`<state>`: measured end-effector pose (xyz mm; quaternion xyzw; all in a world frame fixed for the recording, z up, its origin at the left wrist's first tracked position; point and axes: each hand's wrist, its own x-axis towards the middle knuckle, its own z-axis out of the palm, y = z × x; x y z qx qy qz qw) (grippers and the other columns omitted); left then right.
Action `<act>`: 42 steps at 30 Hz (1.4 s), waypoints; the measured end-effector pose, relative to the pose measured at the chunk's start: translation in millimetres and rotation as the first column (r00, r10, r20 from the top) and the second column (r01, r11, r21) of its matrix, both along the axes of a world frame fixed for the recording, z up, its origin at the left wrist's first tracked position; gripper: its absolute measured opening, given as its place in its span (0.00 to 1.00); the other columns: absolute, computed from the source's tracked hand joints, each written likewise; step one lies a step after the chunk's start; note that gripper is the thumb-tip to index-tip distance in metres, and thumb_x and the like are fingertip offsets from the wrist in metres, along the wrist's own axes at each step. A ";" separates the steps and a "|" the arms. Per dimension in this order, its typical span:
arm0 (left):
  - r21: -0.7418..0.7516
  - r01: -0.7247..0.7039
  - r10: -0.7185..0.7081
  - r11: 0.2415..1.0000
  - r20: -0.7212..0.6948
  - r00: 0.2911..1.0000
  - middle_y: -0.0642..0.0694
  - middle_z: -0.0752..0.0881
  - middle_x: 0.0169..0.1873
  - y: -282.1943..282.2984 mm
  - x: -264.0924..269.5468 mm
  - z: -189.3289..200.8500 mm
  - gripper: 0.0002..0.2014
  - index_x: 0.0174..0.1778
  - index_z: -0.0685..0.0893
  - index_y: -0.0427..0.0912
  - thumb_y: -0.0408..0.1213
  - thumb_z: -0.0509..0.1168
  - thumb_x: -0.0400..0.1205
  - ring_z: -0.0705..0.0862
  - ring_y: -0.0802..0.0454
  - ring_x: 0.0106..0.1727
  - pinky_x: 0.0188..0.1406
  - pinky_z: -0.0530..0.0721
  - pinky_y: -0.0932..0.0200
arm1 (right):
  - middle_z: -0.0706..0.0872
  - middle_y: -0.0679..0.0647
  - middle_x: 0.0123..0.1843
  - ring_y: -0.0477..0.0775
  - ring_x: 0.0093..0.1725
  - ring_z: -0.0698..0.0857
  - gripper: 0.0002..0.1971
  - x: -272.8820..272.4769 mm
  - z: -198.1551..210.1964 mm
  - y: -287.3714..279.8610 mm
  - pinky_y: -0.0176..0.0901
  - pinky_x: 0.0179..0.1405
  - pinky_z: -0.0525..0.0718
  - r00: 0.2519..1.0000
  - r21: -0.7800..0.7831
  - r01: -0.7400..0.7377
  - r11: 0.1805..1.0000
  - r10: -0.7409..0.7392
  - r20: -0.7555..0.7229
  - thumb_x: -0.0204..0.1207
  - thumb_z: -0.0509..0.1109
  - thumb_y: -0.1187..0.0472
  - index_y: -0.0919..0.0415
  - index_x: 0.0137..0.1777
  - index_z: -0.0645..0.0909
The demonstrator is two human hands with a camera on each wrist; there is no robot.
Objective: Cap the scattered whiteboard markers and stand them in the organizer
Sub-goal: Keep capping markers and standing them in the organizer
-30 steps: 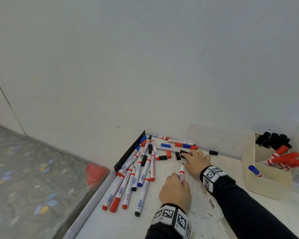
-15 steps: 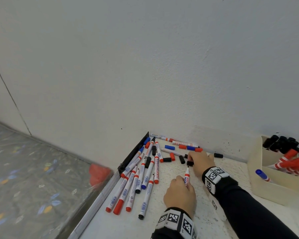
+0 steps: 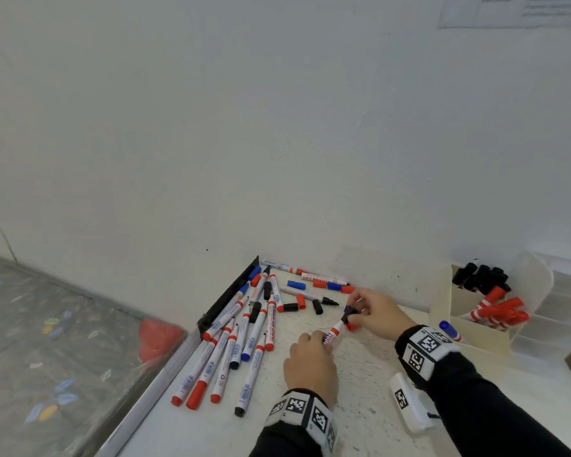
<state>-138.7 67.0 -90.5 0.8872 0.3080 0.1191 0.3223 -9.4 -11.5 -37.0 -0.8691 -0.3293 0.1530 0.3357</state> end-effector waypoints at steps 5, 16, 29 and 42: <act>0.000 0.082 -0.081 0.997 0.052 0.995 0.51 0.80 0.56 -2.4 2.0 -2.6 0.16 0.69 0.74 0.52 0.41 0.56 0.85 0.79 0.52 0.55 0.59 0.80 0.55 | 0.87 0.54 0.46 0.48 0.36 0.84 0.09 -7.4 -1.2 -20.6 0.36 0.41 0.83 0.998 0.043 0.021 0.999 -0.018 -0.066 0.75 0.68 0.68 0.52 0.46 0.76; -0.232 0.321 -0.230 0.918 0.348 0.909 0.58 0.80 0.38 -11.7 -0.9 5.9 0.05 0.50 0.79 0.52 0.45 0.66 0.80 0.77 0.63 0.37 0.36 0.74 0.72 | 0.72 0.49 0.29 0.46 0.30 0.70 0.20 -27.6 7.6 -33.1 0.37 0.32 0.67 0.994 0.017 0.111 0.994 -0.111 0.019 0.82 0.56 0.49 0.53 0.28 0.72; -0.676 0.406 -0.173 0.615 0.387 0.906 0.55 0.68 0.16 -12.9 -7.0 19.5 0.20 0.31 0.71 0.43 0.49 0.52 0.86 0.60 0.60 0.13 0.12 0.59 0.68 | 0.71 0.49 0.31 0.45 0.29 0.68 0.17 -40.6 4.5 -24.4 0.37 0.32 0.67 0.993 0.150 -0.045 0.988 0.060 -0.097 0.84 0.52 0.48 0.57 0.41 0.73; -0.459 0.282 -0.116 0.843 0.356 0.927 0.54 0.78 0.61 -10.6 -1.8 9.5 0.14 0.65 0.75 0.52 0.38 0.61 0.83 0.77 0.62 0.57 0.53 0.78 0.69 | 0.85 0.57 0.49 0.50 0.38 0.84 0.09 22.5 87.7 -83.8 0.36 0.40 0.84 0.930 0.437 0.288 0.852 -0.357 0.084 0.83 0.58 0.59 0.61 0.58 0.75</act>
